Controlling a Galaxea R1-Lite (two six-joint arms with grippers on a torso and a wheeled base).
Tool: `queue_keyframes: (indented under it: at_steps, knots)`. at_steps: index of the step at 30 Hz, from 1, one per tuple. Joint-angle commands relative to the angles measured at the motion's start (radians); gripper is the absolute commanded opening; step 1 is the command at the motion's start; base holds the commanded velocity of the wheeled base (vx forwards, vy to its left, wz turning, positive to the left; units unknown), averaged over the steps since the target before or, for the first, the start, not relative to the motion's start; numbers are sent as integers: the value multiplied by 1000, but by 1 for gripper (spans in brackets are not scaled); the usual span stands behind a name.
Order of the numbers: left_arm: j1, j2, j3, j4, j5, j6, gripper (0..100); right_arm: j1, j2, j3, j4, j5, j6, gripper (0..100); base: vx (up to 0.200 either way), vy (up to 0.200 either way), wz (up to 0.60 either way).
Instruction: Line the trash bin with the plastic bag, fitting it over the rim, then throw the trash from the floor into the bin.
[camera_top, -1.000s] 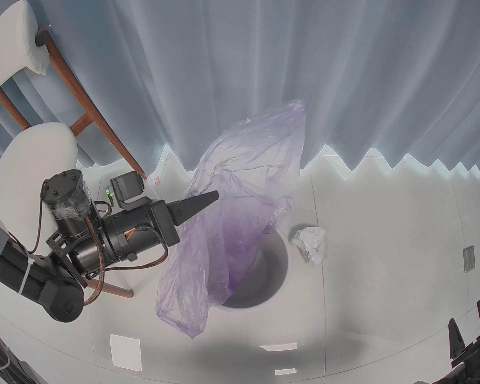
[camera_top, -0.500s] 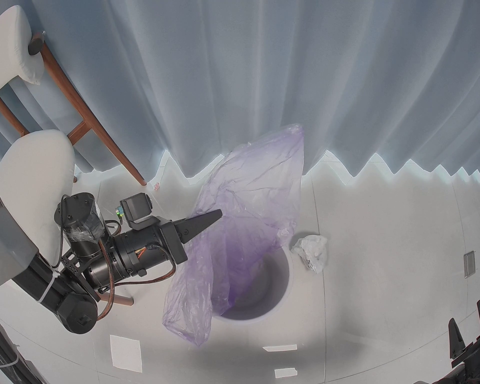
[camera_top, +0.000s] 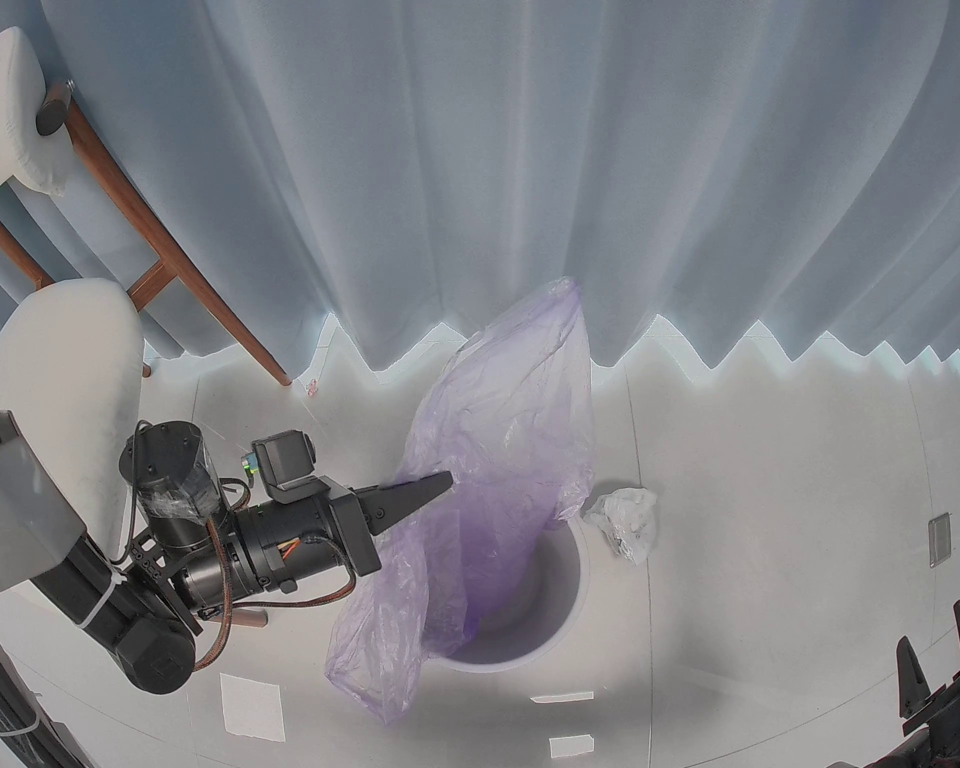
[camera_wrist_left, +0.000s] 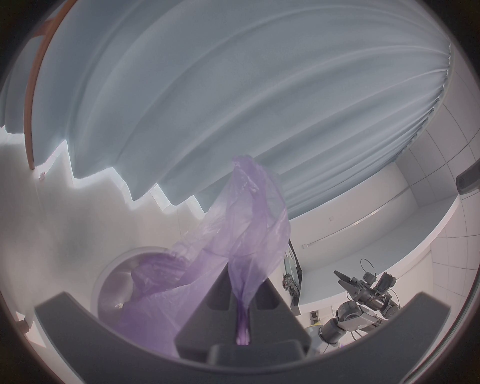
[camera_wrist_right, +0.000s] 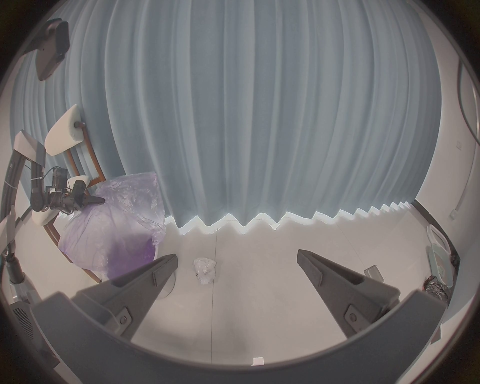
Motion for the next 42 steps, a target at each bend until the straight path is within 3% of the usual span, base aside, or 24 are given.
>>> queue_keyframes:
  at_steps: [1, 9, 14, 31, 34, 37, 38, 39, 41, 42]
  knots:
    - [-19, 4, 28, -1, 0, 1, 0, 0, -18, 18, 0, 2, 0, 100, 0, 0, 0]
    - [-81, -3, 75, -1, 1, 15, 0, 0, -18, 18, 0, 0, 0, 100, 0, 0, 0]
    - [-81, -3, 94, -1, 20, 121, 0, 0, -18, 18, 0, 0, 0, 100, 0, 0, 0]
    - [-85, -40, 138, 31, 43, 133, 0, 0, -18, 18, 0, 5, 1, 100, 0, 0, 0]
    - [-87, -39, 143, 60, 44, 173, 0, 0, -18, 18, 0, 5, 1, 100, 0, 0, 0]
    - [-88, -39, 144, 86, 72, 207, 0, 0, -18, 18, 0, 5, 1, 100, 0, 0, 0]
    - [-113, -39, 144, 101, 146, 217, 0, 0, -18, 18, 0, 5, 1, 100, 0, 0, 0]
    - [-113, -39, 144, 101, 146, 217, 0, 0, -18, 18, 0, 5, 1, 100, 0, 0, 0]
    - [-160, -37, 137, 100, 271, 217, 0, 0, -18, 18, 0, 12, -11, 100, 0, 0, 0]
    - [-160, -37, 137, 100, 271, 217, 0, 0, -18, 18, 0, 12, -11, 100, 0, 0, 0]
